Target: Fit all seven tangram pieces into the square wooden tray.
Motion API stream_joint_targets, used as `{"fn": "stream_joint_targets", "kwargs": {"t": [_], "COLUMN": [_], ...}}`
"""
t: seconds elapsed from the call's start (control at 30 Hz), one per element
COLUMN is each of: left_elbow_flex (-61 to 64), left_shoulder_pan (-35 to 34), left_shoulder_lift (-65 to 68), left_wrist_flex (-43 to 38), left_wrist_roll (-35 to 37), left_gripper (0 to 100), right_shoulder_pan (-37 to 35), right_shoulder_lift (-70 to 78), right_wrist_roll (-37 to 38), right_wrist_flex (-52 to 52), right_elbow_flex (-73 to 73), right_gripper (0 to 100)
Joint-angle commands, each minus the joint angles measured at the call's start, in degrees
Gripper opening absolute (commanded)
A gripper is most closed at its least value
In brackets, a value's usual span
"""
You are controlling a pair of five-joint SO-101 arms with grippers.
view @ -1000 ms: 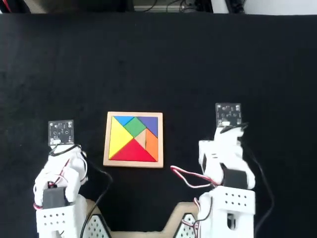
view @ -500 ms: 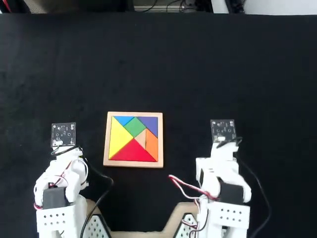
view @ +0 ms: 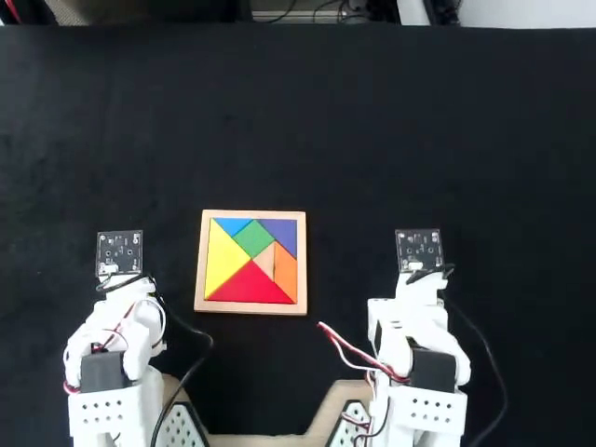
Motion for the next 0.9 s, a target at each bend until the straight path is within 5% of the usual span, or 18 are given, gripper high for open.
{"fn": "stream_joint_targets", "kwargs": {"t": [0.0, 0.17, 0.4, 0.63, 0.87], "left_elbow_flex": [1.01, 1.01, 1.01, 1.01, 1.01], "left_shoulder_pan": [0.84, 0.75, 0.66, 0.66, 0.66], "left_shoulder_lift": [-0.18, -0.18, -0.18, -0.18, -0.18], "left_wrist_flex": [0.18, 0.18, 0.18, 0.18, 0.18], "left_wrist_roll": [0.44, 0.44, 0.44, 0.44, 0.44], "left_gripper": [3, 3, 3, 3, 3], "right_shoulder_pan": [0.35, -0.44, -19.52, -8.18, -6.95], "right_shoulder_lift": [-2.15, -2.51, -2.51, -2.51, -2.51], "right_wrist_roll": [-0.79, -2.64, -12.57, -12.40, -11.87], "right_wrist_flex": [-0.44, -0.53, -0.62, -0.26, -0.97], "right_elbow_flex": [0.13, -0.13, 0.13, 0.13, 0.13], "right_gripper": [1.1, 1.2, 1.3, 1.5, 1.5]}}
